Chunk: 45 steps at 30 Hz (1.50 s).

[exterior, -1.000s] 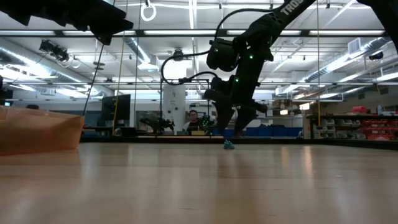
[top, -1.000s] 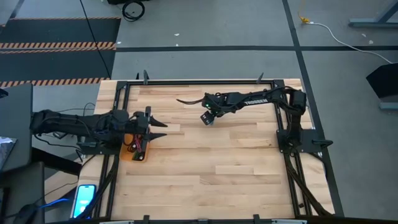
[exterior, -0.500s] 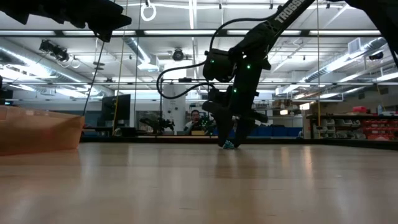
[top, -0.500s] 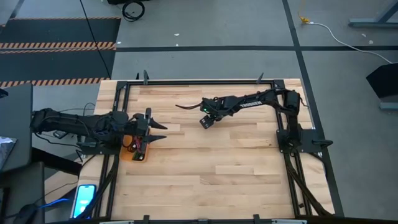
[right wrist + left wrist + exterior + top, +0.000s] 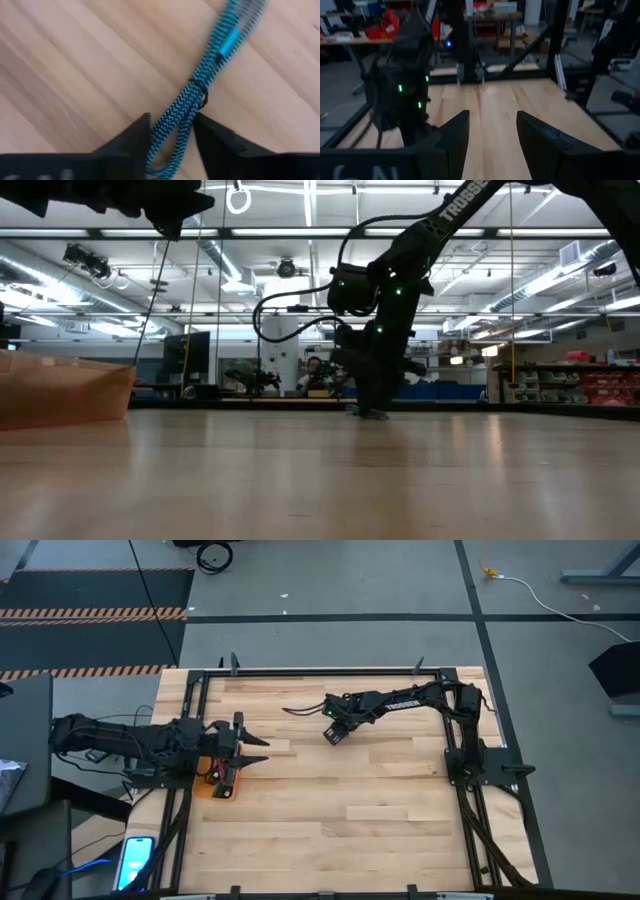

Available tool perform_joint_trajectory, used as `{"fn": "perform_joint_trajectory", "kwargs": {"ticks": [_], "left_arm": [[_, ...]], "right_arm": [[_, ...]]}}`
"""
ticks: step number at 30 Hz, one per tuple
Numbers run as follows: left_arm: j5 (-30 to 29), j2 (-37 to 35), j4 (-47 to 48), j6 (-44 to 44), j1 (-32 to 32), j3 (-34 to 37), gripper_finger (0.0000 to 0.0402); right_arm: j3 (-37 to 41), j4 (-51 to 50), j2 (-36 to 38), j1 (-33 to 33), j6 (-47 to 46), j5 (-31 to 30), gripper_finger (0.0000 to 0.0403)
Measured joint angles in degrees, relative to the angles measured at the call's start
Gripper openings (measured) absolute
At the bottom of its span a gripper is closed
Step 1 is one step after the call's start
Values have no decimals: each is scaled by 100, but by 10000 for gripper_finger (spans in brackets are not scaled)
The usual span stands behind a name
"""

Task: Pick and place USB-C Cables
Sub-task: Put the blue USB cable into the orange bin

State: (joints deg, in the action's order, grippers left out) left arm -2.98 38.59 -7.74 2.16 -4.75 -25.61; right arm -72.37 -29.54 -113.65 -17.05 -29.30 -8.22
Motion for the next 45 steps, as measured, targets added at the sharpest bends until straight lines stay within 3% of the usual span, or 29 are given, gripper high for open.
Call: {"fn": "perform_joint_trajectory", "kwargs": {"ticks": [5, 7, 19, 32, 37, 45], "left_arm": [[2, 0, -335, 28, 0, 0, 172], [2, 0, -372, 106, 0, 0, 172], [-397, 2, -426, 263, 9, 0, 172], [-783, 107, -1399, 344, 8, -5, 172], [-794, 345, -1509, 156, 48, -9, 172], [-598, 730, -2028, 71, 52, -4, 172]], "right_arm": [[-7, -337, -1, 91, 253, 144, 43], [1, -396, 31, 155, 408, 275, 18], [56, -319, 254, 598, 815, 250, 14], [39, 1444, 2056, 1441, 1783, -1131, 5], [30, 2620, 2284, 1852, 2598, -749, 5], [32, 2948, 2073, 2110, 2846, -709, 5]]}}
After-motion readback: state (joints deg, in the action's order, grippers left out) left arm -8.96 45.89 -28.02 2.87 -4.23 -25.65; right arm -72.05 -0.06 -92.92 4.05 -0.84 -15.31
